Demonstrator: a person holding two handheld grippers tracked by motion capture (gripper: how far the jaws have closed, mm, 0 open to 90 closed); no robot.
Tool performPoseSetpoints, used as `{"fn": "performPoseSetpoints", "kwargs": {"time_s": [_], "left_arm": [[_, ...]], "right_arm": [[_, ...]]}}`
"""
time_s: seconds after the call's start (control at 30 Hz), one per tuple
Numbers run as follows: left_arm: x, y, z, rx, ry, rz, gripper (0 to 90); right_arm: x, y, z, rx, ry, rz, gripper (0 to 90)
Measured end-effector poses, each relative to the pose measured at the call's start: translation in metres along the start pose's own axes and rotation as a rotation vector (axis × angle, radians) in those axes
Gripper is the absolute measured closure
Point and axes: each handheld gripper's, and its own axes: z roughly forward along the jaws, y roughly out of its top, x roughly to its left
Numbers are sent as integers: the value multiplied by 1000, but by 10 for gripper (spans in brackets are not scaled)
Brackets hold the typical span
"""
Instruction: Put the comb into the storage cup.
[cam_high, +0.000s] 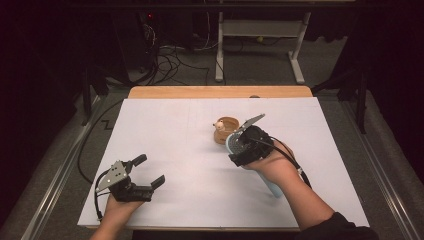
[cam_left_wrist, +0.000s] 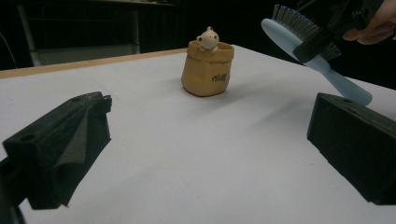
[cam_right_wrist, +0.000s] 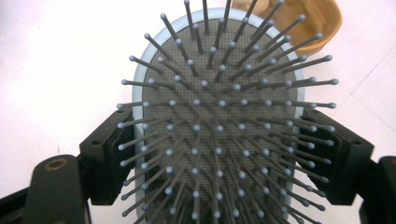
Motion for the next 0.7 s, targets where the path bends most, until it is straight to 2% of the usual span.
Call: {"fn": "performPoseSetpoints", "kwargs": {"time_s": [0.1,0.33,0.37,0.47,0.7], "left_arm": [[0,0,0,2,-1,-2,5],[0,0,1,6,-5,1,5],[-1,0,1,5,-4,2,5],[0,0,1,3,0,3,5],[0,1,-1,-1,2,10,5]], "right_arm": [[-1,-2,-2,-28,-2,9,211],[-5,-7,-9,-121,28,52,211],[-5,-8,-10,-138,16,49,211],[-7,-11,-13,-184,22,71,211],[-9,-18,-20,-281,19,86,211]]}}
